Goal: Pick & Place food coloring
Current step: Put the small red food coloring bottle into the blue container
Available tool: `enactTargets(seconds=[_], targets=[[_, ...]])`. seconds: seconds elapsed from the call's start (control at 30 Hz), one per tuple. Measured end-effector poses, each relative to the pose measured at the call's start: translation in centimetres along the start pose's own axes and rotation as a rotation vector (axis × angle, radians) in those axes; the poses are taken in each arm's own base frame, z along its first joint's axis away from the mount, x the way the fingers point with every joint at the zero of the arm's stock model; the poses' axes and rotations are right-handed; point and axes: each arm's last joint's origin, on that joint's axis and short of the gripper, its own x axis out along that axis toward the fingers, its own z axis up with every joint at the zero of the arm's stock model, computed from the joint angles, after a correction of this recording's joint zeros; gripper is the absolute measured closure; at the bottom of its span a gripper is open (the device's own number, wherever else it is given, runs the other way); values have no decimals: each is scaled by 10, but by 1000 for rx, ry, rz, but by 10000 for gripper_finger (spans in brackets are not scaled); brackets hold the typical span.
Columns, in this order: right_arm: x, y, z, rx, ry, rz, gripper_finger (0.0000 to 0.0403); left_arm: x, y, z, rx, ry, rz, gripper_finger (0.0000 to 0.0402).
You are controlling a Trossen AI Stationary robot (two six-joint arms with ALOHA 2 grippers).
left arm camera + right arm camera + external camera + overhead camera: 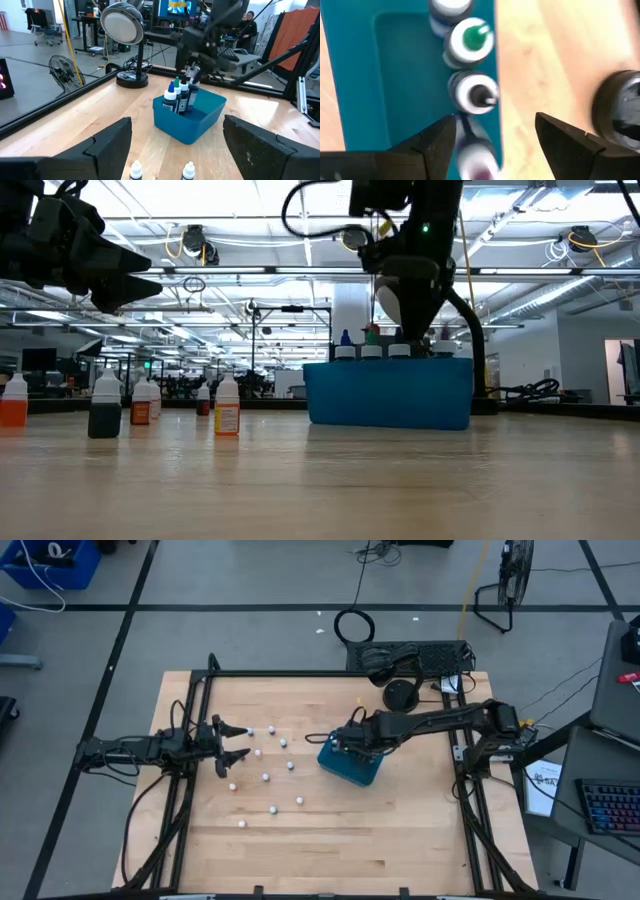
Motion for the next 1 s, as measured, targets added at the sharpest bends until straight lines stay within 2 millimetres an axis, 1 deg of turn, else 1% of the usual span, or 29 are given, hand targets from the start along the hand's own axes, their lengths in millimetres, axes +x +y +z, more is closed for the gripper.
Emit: enactTargets(seconds=[0.13, 0.3, 0.43, 0.53, 0.63, 0.77, 0.87, 1.0], targets=[[-16, -7, -3, 23, -42, 21, 156, 0, 0, 0, 0, 0, 0, 94], [-39, -12, -14, 30, -66, 69, 164, 0, 0, 0, 0, 0, 0, 94], [-59, -17, -33, 8, -166, 37, 172, 0, 0, 0, 0, 0, 0, 94], [-63, -23, -54, -31, -279, -44, 179, 0, 0, 0, 0, 0, 0, 94], [-60, -31, -74, 0, -404, -107, 184, 0, 0, 0, 0, 0, 0, 94], [-45, -41, -102, 77, -469, -36, 186, 0, 0, 0, 0, -1, 0, 94], [-28, -45, -120, 106, -517, 13, 184, 0, 0, 0, 0, -1, 0, 94], [5, -47, -143, 140, -583, 67, 185, 0, 0, 0, 0, 0, 0, 94]])
